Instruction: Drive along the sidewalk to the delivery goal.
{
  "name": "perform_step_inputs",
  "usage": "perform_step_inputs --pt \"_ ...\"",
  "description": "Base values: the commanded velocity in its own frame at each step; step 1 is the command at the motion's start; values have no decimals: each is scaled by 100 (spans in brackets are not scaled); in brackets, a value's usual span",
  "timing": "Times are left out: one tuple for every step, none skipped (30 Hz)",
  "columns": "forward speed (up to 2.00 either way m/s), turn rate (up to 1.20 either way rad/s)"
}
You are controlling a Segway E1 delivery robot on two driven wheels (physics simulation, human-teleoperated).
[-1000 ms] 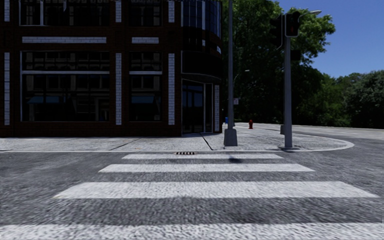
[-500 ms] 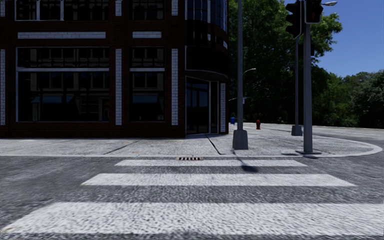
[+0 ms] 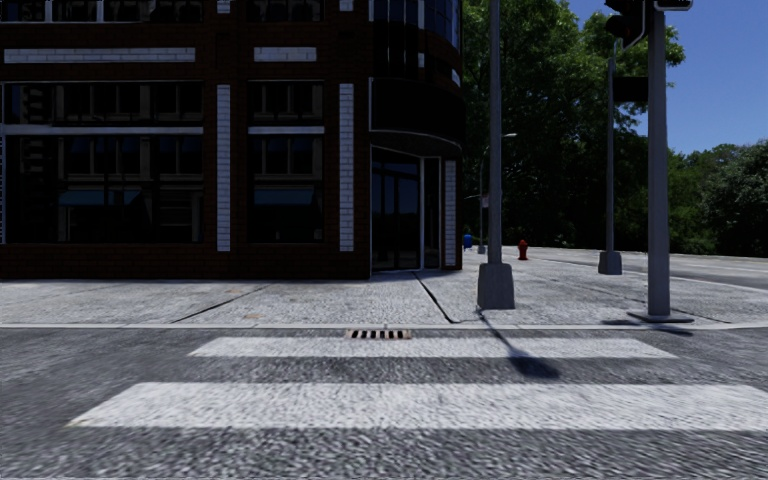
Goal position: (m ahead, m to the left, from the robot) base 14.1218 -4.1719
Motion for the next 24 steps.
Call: perform_step_inputs --pt "143 0" --pt "143 0" --pt "143 0" --pt "143 0" --pt "143 0" --pt "143 0" --pt "144 0" --pt "144 0" --pt "144 0" --pt "144 0" --pt "144 0" --pt "144 0" --pt "144 0" --pt "144 0" --pt "144 0" --pt "144 0" --pt "144 0" --pt "144 0" --pt "144 0" --pt "144 0" --pt "144 0" --pt "144 0" --pt "144 0" --pt "144 0"
